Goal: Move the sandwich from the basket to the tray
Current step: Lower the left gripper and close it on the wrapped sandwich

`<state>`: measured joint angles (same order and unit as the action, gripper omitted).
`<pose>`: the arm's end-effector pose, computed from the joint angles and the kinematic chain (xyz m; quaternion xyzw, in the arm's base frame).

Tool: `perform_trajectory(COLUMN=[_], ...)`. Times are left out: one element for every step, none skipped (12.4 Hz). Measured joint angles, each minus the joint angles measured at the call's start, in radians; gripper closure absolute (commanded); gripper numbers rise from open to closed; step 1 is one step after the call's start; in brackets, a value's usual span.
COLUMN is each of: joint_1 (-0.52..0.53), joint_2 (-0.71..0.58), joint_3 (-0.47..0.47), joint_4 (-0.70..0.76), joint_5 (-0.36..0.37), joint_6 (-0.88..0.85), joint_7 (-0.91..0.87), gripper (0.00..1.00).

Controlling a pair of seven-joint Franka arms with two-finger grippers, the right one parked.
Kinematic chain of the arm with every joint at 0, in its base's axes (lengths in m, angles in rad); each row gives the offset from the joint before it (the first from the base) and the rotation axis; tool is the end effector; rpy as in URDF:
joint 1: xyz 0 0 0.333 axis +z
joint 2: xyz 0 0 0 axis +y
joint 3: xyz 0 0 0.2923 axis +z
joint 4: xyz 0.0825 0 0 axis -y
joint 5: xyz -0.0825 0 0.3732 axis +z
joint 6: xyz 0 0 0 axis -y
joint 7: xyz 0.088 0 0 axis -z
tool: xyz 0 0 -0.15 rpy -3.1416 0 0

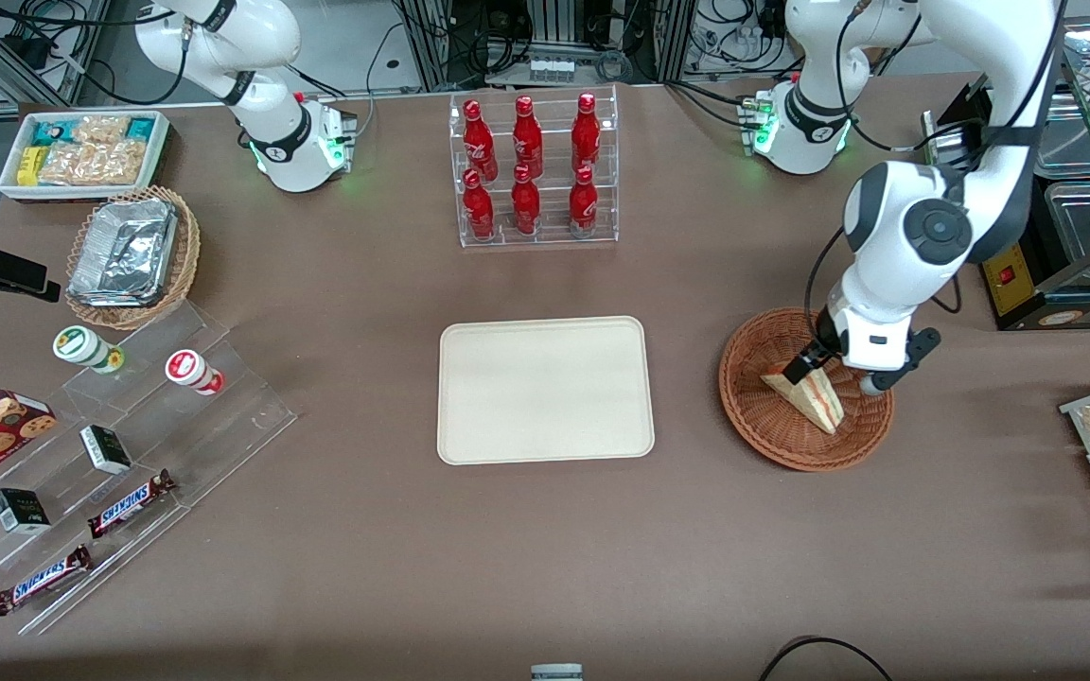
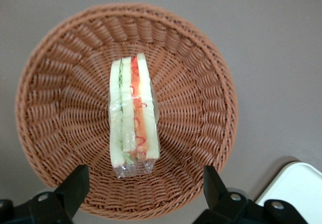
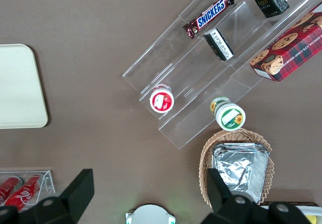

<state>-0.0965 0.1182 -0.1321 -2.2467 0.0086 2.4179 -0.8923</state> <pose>0.5188 -0.1211 0.2606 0.9459 0.3233 0.0203 0.0185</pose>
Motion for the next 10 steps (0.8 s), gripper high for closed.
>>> perform_trajectory(joint_1=[0.0, 0.001, 0.002, 0.003, 0.005, 0.008, 0.008, 0.009, 0.009, 0.01], joint_2=[0.015, 0.028, 0.04, 0.051, 0.064, 0.078, 0.095, 0.11, 0.122, 0.131], joint_3=[0.001, 0.003, 0.004, 0.006, 0.009, 0.011, 0.012, 0.013, 0.013, 0.013], joint_4=[-0.015, -0.028, -0.034, -0.036, -0.037, -0.039, -0.039, -0.039, -0.039, -0.039], joint_5=[0.0, 0.0, 0.0, 0.0, 0.0, 0.0, 0.0, 0.0, 0.0, 0.0], joint_6=[0.026, 0.047, 0.063, 0.076, 0.094, 0.115, 0.132, 0.146, 0.152, 0.155], joint_7=[0.0, 0.0, 0.0, 0.0, 0.0, 0.0, 0.0, 0.0, -0.001, -0.001], gripper=[0.0, 0.0, 0.0, 0.0, 0.0, 0.05, 0.21, 0.59, 0.96, 1.0])
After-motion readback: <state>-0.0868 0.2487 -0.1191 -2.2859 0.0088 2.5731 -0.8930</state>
